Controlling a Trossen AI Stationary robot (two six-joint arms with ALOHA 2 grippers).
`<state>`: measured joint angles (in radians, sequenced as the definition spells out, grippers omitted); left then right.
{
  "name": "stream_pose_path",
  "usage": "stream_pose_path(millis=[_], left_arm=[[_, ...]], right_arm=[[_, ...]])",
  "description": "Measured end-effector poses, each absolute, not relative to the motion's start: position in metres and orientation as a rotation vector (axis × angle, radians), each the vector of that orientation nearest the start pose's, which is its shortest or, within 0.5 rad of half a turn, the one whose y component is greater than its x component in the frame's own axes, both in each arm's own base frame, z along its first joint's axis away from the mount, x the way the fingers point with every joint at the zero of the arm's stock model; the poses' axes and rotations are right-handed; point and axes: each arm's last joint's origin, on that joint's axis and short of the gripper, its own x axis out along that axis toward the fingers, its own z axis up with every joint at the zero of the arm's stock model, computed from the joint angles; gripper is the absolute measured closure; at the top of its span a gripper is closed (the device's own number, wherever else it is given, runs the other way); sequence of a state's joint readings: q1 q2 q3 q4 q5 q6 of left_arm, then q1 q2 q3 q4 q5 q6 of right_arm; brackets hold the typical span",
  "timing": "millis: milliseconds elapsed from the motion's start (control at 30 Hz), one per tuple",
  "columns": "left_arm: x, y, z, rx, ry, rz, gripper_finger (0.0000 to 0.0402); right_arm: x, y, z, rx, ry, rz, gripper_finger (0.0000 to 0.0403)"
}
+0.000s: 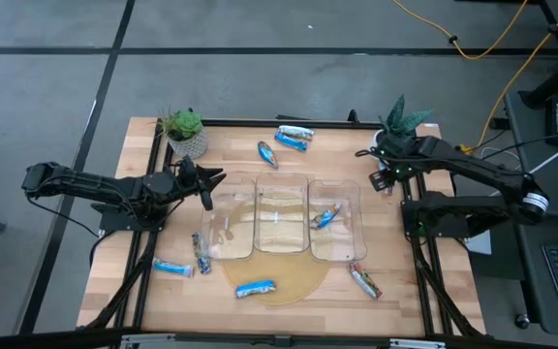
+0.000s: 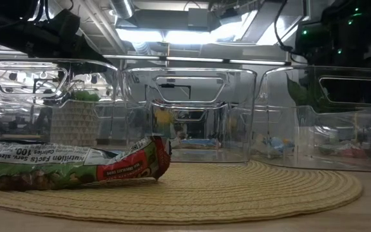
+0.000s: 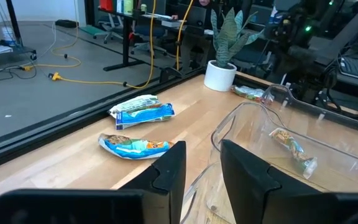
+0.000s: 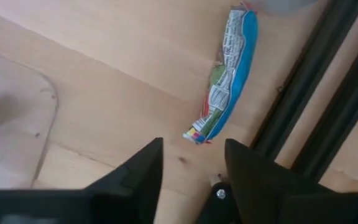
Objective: Pick and place Granola Bars by type
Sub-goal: Put the red granola bar into the middle transparent bin
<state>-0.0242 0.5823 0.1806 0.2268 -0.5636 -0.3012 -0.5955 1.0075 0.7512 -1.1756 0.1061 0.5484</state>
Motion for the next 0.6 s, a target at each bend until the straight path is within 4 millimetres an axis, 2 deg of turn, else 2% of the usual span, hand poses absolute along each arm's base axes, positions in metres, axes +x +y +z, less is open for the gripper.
stream_pose_path(millis=[233, 333, 433, 600], left_arm=[[0.140, 0.012, 0.192, -0.242, 0.087, 0.559, 0.0309], [0.140, 0.012, 0.191, -0.239, 0.095, 0.560, 0.0307], [0.139, 0.012, 0.190, -0.236, 0.107, 0.561, 0.0308], [0.139, 0.012, 0.190, -0.235, 0.109, 0.562, 0.0311]], right_arm=[[0.118, -0.089, 0.214, 0.849, 1.215, -1.020, 0.0110], [0.118, -0.090, 0.205, 0.884, 1.210, -1.052, 0.0076], [0.119, -0.091, 0.195, 0.904, 1.186, -1.068, 0.0063], [0.119, -0.091, 0.181, 0.930, 1.148, -1.099, 0.0070]])
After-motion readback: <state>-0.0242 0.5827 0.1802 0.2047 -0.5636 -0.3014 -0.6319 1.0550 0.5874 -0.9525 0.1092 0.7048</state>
